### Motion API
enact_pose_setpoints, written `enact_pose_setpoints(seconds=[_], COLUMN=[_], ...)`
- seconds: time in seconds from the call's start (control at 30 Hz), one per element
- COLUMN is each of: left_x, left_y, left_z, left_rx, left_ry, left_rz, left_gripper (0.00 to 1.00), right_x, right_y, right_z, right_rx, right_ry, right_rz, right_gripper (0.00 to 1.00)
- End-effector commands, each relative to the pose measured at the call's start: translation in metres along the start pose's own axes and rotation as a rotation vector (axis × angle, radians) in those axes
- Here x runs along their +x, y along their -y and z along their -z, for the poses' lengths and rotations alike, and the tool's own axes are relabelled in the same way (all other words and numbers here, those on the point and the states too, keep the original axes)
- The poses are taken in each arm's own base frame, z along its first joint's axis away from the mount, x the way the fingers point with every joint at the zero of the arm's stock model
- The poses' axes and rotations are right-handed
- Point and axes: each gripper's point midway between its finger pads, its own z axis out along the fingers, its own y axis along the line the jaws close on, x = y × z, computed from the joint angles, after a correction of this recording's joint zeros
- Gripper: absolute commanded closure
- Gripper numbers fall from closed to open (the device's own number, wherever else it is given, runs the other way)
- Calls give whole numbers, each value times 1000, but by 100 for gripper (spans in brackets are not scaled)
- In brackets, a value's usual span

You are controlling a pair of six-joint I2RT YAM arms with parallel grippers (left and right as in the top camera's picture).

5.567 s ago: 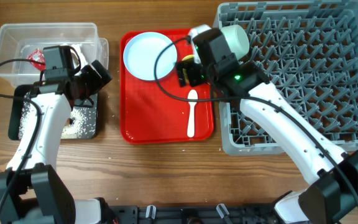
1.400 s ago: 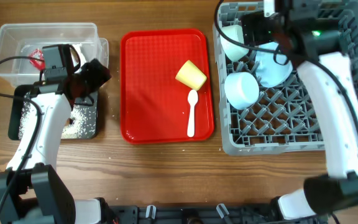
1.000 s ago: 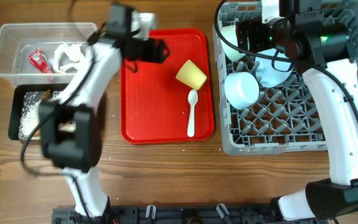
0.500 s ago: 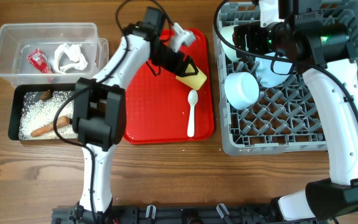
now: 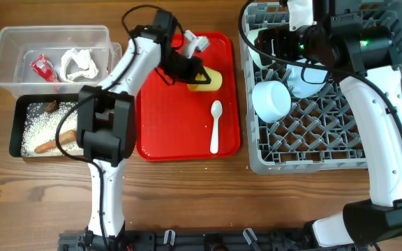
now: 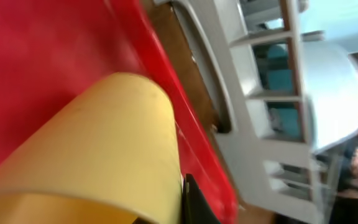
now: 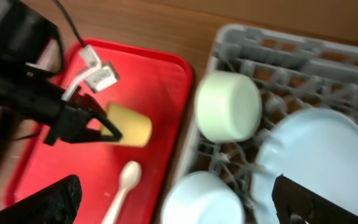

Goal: Sort waste into correct bins and load items into the dishwasher rack
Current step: 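Reach the left gripper to the yellow cup and grasp it, then lift the yellow cup and pass it to the right gripper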

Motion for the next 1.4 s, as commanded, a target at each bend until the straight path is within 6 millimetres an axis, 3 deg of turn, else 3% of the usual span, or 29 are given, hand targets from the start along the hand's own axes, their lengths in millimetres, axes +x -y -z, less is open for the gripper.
enact_pose_setpoints(seconds=[0.0, 0.1, 0.2, 0.3, 0.37, 0.5, 0.6, 0.73, 1.1, 1.37], left_x=[-10, 2, 10, 17, 22, 24, 14, 9, 8, 13], left_y=[35, 33, 25, 38, 41, 55, 84, 98, 91, 139], left_z=[68, 119, 148, 181, 191, 186, 175, 172, 184, 224], left_rx=[196, 293, 335, 478, 509, 549, 647, 699, 714, 678], left_ry=[110, 156, 192, 275, 293, 263, 251, 247, 230, 313], left_rz=[82, 235, 318, 287, 303, 342, 338, 345, 486, 280], left_gripper=[96, 96, 96, 96, 96, 96, 96, 96, 96, 96], right_x=[-2, -5, 4, 10, 14, 14, 15, 23, 10, -4], right_y=[-38, -73, -97, -117, -119, -135, -161, -178, -163, -175], right_z=[-25, -50, -66, -66, -76, -83, -83, -99, -114, -99], right_rx=[-269, -543, -773, -1016, -1040, -1062, -1088, -1032, -940, -1052], right_ry=[-19, -25, -36, 1, -12, -2, 15, -13, 31, 111], right_rz=[-25, -9, 39, 89, 80, 127, 196, 246, 258, 281], right_gripper=[0, 0, 0, 0, 0, 1, 6, 15, 19, 18])
